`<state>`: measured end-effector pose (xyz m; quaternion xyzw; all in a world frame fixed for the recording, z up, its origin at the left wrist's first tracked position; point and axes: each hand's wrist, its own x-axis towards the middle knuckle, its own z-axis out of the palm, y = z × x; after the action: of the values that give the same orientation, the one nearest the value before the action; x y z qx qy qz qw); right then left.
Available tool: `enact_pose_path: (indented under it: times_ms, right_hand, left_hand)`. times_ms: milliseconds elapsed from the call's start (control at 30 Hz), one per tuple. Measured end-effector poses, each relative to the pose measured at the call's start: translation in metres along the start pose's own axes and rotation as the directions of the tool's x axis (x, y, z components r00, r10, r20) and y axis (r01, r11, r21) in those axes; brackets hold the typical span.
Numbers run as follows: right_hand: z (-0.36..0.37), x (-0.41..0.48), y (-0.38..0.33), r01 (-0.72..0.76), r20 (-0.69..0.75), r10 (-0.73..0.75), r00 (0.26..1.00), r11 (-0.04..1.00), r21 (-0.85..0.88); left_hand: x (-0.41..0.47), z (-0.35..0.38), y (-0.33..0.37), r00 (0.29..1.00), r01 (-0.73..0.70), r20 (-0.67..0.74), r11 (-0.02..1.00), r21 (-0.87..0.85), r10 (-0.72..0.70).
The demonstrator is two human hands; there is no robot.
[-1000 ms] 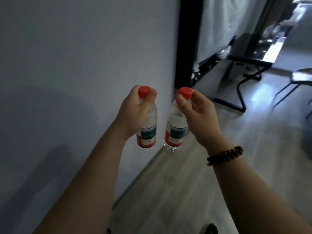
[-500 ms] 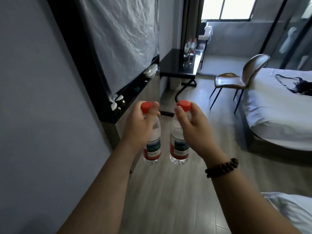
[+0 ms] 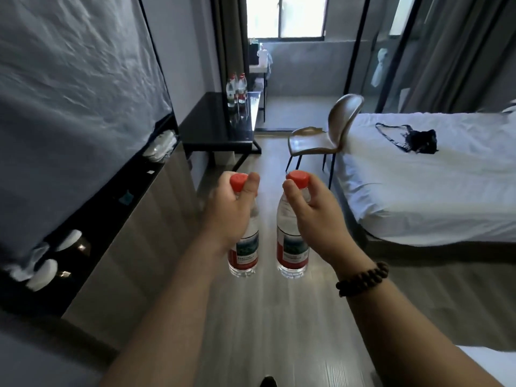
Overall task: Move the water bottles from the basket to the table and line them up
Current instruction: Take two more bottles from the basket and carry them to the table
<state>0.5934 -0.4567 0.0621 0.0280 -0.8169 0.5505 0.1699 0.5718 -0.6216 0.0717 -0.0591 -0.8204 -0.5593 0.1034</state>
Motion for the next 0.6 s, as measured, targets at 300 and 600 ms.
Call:
enact_pose_path:
  times_ms: [300, 600]
  right_hand:
    - [-0.014, 0.196, 0.061, -0.057, -0.102, 0.051, 0.994, 0.997, -0.055]
    - [-0.015, 0.396, 0.162, -0.021, -0.041, 0.020, 0.999, 0.999, -0.036]
  left_hand:
    - [0.208, 0.076, -0.006, 0.994, 0.021, 0.103, 0.998, 0.057, -0.027]
    - [0.401, 0.167, -0.051, 0.996, 0.049, 0.067, 0.994, 0.100, -0.055]
